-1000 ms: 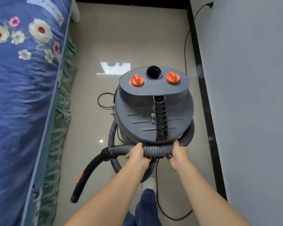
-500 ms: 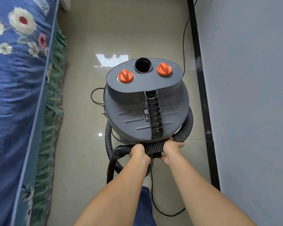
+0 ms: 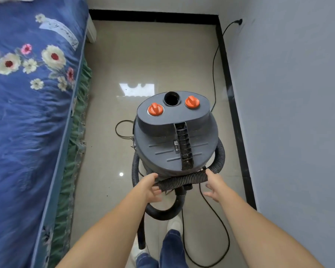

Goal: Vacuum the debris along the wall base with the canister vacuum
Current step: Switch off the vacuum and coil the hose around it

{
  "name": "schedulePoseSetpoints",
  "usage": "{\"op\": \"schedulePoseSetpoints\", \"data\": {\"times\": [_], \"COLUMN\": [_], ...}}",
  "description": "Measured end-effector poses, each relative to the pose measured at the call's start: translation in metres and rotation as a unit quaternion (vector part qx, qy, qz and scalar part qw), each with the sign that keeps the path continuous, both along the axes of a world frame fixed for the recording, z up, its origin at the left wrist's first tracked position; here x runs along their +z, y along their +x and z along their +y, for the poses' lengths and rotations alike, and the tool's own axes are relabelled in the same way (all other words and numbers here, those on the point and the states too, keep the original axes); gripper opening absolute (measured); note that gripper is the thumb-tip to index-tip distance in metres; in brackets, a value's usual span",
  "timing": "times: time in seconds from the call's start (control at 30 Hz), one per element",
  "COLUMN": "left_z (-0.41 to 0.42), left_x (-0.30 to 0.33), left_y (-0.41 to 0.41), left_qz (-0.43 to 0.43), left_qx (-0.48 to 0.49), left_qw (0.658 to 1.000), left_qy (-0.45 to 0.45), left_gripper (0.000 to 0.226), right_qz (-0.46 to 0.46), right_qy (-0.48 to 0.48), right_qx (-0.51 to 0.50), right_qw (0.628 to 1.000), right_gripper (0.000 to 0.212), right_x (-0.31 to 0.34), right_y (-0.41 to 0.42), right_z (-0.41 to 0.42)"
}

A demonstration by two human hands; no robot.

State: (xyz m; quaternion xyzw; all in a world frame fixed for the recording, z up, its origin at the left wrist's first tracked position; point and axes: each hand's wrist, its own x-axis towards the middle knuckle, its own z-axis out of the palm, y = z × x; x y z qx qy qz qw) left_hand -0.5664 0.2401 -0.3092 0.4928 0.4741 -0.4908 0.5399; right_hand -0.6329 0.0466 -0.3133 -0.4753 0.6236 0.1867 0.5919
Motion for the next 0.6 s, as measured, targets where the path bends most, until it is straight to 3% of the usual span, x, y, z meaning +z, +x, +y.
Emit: {"op": "schedulePoseSetpoints", "data": {"times": [0.07, 0.13, 0.27, 0.47, 0.53, 0.6], "left_z": [0.007, 0.011, 0.026, 0.077, 0.104, 0.134], "left_x": [0.021, 0.047, 0.111, 0.164, 0.167, 0.168], "left_y": [0.013, 0.032, 0.062, 0.119, 0.149, 0.182], "left_qz": [-0.088, -0.201, -0.417, -0.544, -0.560, -0.567], "left_qx": [-0.112, -0.198, -0.358, -0.439, -0.455, -0.481], "left_qw": [0.989, 0.956, 0.829, 0.702, 0.677, 0.651], "left_qy": [0.041, 0.081, 0.107, 0.136, 0.146, 0.149], "left_gripper": [0.042, 0.019, 0.027, 0.030, 0.032, 0.034], "right_qz": [-0.010, -0.029, -0.103, -0.138, -0.121, -0.100], "right_qy": [-0.099, -0.195, -0.318, -0.440, -0.467, -0.480], "right_qx": [0.085, 0.188, 0.335, 0.497, 0.525, 0.531], "right_qw": [0.991, 0.962, 0.881, 0.735, 0.701, 0.691], "right_gripper": [0.054, 0.048, 0.043, 0.043, 0.043, 0.042], "right_x": [0.020, 0.049, 0.113, 0.160, 0.161, 0.158], "right_y": [0.001, 0.010, 0.037, 0.103, 0.133, 0.165], "right_z": [-0.001, -0.002, 0.012, 0.062, 0.087, 0.117]}}
